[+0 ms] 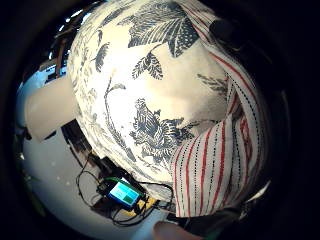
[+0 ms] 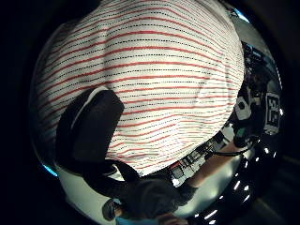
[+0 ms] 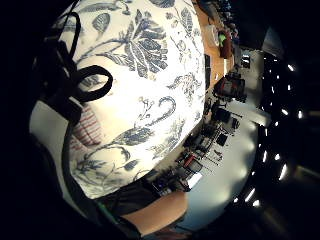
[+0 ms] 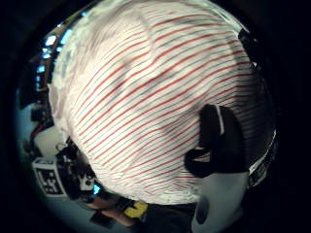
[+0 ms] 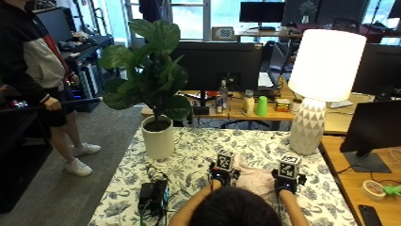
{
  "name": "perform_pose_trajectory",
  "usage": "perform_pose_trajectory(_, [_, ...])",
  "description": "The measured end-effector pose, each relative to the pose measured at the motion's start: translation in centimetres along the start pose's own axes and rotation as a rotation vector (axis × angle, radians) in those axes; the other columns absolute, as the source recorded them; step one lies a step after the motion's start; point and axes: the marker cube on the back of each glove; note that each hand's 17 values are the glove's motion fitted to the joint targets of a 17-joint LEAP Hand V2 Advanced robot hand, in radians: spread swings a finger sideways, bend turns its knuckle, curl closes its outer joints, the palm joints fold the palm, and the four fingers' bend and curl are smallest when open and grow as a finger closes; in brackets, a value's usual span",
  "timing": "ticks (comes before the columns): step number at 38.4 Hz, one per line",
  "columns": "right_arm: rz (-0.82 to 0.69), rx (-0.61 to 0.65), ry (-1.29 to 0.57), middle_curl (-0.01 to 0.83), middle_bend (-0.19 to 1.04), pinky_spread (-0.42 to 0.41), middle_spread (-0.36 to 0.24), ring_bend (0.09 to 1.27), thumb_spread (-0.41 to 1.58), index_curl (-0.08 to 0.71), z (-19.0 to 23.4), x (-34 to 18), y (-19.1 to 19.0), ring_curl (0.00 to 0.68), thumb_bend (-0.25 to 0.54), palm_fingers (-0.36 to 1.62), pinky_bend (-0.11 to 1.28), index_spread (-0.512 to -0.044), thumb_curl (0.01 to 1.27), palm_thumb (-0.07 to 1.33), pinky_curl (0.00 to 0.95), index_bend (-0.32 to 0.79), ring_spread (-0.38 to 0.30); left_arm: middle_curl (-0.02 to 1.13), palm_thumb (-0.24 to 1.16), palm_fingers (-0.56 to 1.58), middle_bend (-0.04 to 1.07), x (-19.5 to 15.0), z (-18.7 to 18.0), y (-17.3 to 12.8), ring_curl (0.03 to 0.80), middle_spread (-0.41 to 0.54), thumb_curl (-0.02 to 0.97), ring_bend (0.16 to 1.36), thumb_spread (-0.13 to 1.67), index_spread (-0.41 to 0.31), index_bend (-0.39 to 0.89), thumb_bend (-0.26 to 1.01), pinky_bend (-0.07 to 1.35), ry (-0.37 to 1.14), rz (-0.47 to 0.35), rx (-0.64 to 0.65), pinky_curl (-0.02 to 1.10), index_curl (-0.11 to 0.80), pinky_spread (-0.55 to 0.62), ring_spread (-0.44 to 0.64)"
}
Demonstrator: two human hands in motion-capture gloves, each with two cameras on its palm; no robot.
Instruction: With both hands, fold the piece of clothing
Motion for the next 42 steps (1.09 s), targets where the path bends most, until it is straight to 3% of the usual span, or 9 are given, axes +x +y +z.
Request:
perform_pose_trajectory(8, [-0.020, 0.117, -0.058, 0.465, 0.32, -0.263, -0.092, 0.71, 1.20, 0.099, 1.5, -1.8, -4.9, 0.452, 0.107, 1.13, 0.73, -0.153, 0.41, 0.94, 0.393, 0.04, -0.180, 0.24, 0.20, 0.21, 0.16, -0.1, -0.2, 0.6, 0.342, 0.186, 0.187, 0.56, 1.24, -0.096, 0.16, -0.01, 0.53, 0.050, 0.059, -0.129, 0.36, 0.351, 0.29, 0.26])
perform_pose_trajectory(13, [-0.024, 0.045, -0.062, 0.487, 0.37, -0.315, -0.135, 0.73, 1.09, 0.147, 1.0, -1.5, -5.5, 0.461, 0.102, 1.26, 0.65, -0.173, 0.44, 1.02, 0.380, 0.13, -0.211, 0.24, 0.21, 0.12, 0.15, -1.3, -1.2, 0.3, 0.337, 0.216, 0.196, 0.54, 1.23, -0.085, 0.17, -0.01, 0.52, 0.211, 0.169, -0.187, 0.36, 0.357, 0.32, 0.31])
perform_pose_trajectory(17, [-0.066, 0.007, -0.139, 0.493, 0.39, -0.334, -0.156, 0.72, 0.99, 0.194, -1.2, -1.6, -7.6, 0.458, 0.071, 1.30, 0.61, -0.188, 0.46, 1.04, 0.370, 0.17, -0.228, 0.25, 0.21, 0.04, 0.16, -3.5, -3.4, -0.7, 0.336, 0.248, 0.194, 0.54, 1.25, -0.063, 0.17, -0.01, 0.48, 0.409, 0.074, -0.045, 0.35, 0.361, 0.36, 0.35])
perform_pose_trajectory(22, [-0.124, 0.029, -0.236, 0.494, 0.38, -0.347, -0.169, 0.71, 0.89, 0.232, -6.1, -2.4, -7.1, 0.454, 0.032, 1.30, 0.60, -0.196, 0.49, 1.05, 0.367, 0.16, -0.241, 0.24, 0.20, 0.07, 0.15, -6.2, -6.4, 1.7, 0.324, 0.267, 0.191, 0.57, 1.27, -0.039, 0.15, -0.01, 0.50, 0.500, -0.023, -0.097, 0.35, 0.346, 0.38, 0.37])
perform_pose_trajectory(25, [-0.160, 0.075, -0.277, 0.494, 0.38, -0.351, -0.173, 0.71, 0.84, 0.248, -9.2, -3.5, -5.7, 0.453, 0.011, 1.30, 0.59, -0.198, 0.50, 1.06, 0.368, 0.16, -0.244, 0.24, 0.20, 0.08, 0.16, -7.3, -8.3, 4.0, 0.325, 0.276, 0.189, 0.59, 1.28, -0.025, 0.13, -0.01, 0.53, 0.516, -0.026, -0.142, 0.35, 0.336, 0.39, 0.38])
perform_pose_trajectory(31, [-0.354, 0.163, -0.357, 0.498, 0.39, -0.364, -0.178, 0.71, 0.78, 0.272, -15.1, -10.5, -0.7, 0.451, -0.016, 1.30, 0.59, -0.201, 0.53, 1.08, 0.371, 0.14, -0.248, 0.24, 0.19, 0.08, 0.16, -10.5, -13.8, 9.2, 0.328, 0.283, 0.187, 0.62, 1.29, -0.004, 0.12, -0.01, 0.57, 0.465, 0.219, 0.167, 0.36, 0.318, 0.39, 0.39])
perform_pose_trajectory(35, [-0.557, 0.226, -0.432, 0.497, 0.38, -0.364, -0.179, 0.71, 0.72, 0.285, -17.9, -14.8, 9.2, 0.451, -0.035, 1.29, 0.58, -0.202, 0.54, 1.06, 0.373, 0.15, -0.250, 0.25, 0.20, 0.16, 0.18, -13.0, -15.9, 8.4, 0.329, 0.265, 0.186, 0.64, 1.32, 0.003, 0.16, 0.00, 0.57, 0.456, 0.161, 0.300, 0.36, 0.317, 0.38, 0.35])
perform_pose_trajectory(38, [-0.685, 0.093, -0.455, 0.497, 0.38, -0.365, -0.180, 0.71, 0.67, 0.292, -15.9, -18.8, 13.2, 0.450, -0.037, 1.29, 0.58, -0.203, 0.56, 1.05, 0.374, 0.14, -0.250, 0.25, 0.23, 0.26, 0.18, -14.3, -17.2, 9.4, 0.326, 0.224, 0.191, 0.64, 1.36, -0.005, 0.18, 0.01, 0.56, 0.456, 0.109, 0.417, 0.35, 0.325, 0.34, 0.28])
perform_pose_trajectory(42, [-0.875, -0.261, -0.459, 0.498, 0.38, -0.367, -0.180, 0.70, 0.62, 0.300, -10.3, -24.6, 14.1, 0.448, -0.035, 1.29, 0.59, -0.203, 0.57, 1.04, 0.379, 0.14, -0.251, 0.27, 0.28, 0.37, 0.18, -15.6, -17.9, 11.4, 0.323, 0.161, 0.203, 0.63, 1.41, -0.025, 0.21, 0.04, 0.53, 0.459, 0.062, 0.499, 0.34, 0.346, 0.29, 0.19])
